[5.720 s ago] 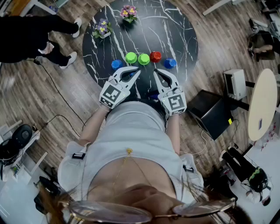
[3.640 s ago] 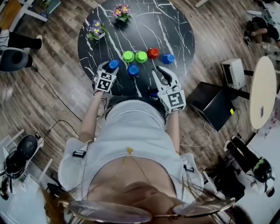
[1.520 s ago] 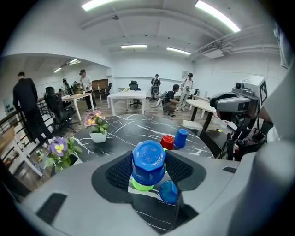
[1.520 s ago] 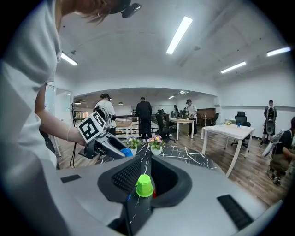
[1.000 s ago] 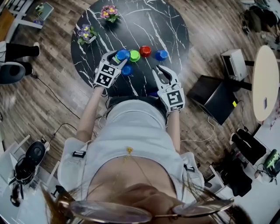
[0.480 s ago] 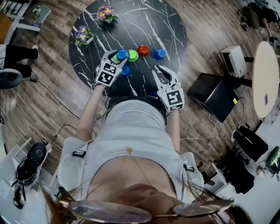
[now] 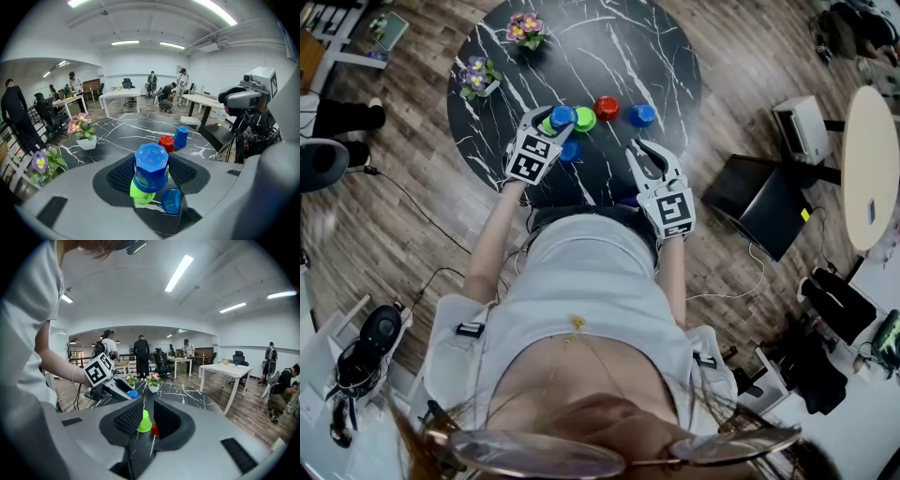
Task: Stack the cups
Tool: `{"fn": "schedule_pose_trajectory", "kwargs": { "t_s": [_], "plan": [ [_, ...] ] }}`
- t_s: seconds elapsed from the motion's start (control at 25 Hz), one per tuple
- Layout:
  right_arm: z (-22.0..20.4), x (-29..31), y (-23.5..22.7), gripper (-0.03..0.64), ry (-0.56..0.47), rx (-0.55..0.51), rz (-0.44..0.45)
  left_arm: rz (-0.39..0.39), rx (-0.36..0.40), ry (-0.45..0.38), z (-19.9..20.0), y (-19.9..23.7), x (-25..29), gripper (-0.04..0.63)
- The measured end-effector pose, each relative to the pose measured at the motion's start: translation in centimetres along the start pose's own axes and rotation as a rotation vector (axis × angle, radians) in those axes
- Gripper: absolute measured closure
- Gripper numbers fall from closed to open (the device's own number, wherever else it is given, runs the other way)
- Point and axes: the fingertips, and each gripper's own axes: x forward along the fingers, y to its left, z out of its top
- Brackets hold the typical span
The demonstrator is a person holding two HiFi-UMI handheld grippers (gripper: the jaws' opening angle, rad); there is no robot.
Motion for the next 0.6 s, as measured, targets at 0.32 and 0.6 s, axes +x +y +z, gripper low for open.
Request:
{"fn": "schedule_pose_trajectory", "kwargs": {
  "t_s": [0.32, 0.6],
  "plan": [
    [0.0, 0.1, 0.1, 0.538, 0.003, -0.009, 0.01, 0.009, -0.024, -0.066, 0.8, 0.3, -0.8, 0.326],
    [0.2, 0.4, 0.2, 0.538, 0.0, -0.014, 0.02, 0.025, -0.055, -0.086, 0.8, 0.2, -2.0, 0.314]
  ]
}}
